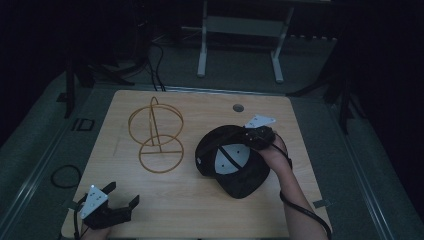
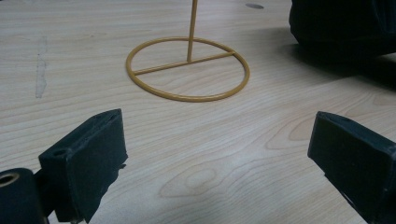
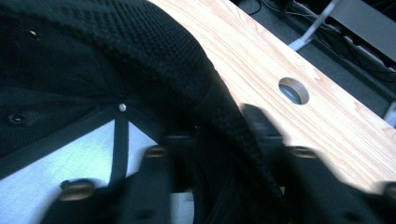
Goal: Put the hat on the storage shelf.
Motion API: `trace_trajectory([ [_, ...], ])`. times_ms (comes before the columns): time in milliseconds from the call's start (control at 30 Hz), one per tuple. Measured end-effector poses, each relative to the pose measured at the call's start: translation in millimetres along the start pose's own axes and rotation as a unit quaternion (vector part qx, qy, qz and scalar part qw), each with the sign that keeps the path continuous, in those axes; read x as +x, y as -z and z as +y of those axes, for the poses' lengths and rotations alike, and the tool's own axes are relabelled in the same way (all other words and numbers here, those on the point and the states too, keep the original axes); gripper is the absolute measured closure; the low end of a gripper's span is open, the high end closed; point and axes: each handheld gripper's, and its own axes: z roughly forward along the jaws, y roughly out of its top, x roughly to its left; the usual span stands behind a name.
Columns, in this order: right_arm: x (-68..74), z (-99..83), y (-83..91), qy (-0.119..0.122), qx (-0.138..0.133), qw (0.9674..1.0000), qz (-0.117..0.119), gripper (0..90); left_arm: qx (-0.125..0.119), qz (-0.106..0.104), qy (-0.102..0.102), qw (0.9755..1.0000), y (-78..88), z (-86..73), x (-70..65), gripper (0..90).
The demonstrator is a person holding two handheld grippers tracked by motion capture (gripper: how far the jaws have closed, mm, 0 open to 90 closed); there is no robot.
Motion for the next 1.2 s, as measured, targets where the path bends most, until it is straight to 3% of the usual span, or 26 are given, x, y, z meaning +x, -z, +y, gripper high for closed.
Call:
trace_trajectory([
  [67,-0.1,-0.1,0.3,0.004,-0.003,1.0,-0.003,87.2,0.002,-0.001,0.001,1.0,-0.4,0.0,-0.2,4.7],
  [167,0.3,-0.5,1.6,0.012,-0.001,0.9999,-0.002,88.2,0.003,-0.003,0.001,1.0,-0.8,-0.1,-0.4,4.7],
  [300,0.3,-0.2,5.0,0.001,-0.006,1.0,0.005,88.4,0.004,-0.004,0.001,1.0,-0.9,0.1,-1.0,4.7],
  [467,1.9,1.6,15.6,-0.026,-0.027,0.9991,0.017,88.5,0.005,-0.009,0.0,0.9999,-0.7,0.6,-2.3,4.7],
  [567,2.4,3.4,23.8,-0.051,-0.043,0.9975,0.025,88.5,0.001,-0.003,-0.003,1.0,1.6,0.8,-2.1,4.7],
  [767,4.8,11.9,42.5,-0.08,-0.079,0.9931,0.034,88.4,-0.003,0.002,0.01,0.9999,3.5,2.3,-1.4,4.7],
  [933,6.1,22.0,57.8,-0.081,-0.108,0.9904,0.031,88.4,-0.016,0.008,0.003,0.9998,5.8,6.3,-11.1,4.4],
  [1067,8.1,31.1,68.9,-0.068,-0.119,0.9904,0.016,88.4,-0.034,-0.003,0.0,0.9994,8.4,10.4,-19.5,4.5],
  [1200,8.0,36.5,78.1,-0.074,-0.132,0.9885,0.009,88.4,-0.039,-0.023,-0.003,0.999,4.4,14.8,-30.3,4.5],
])
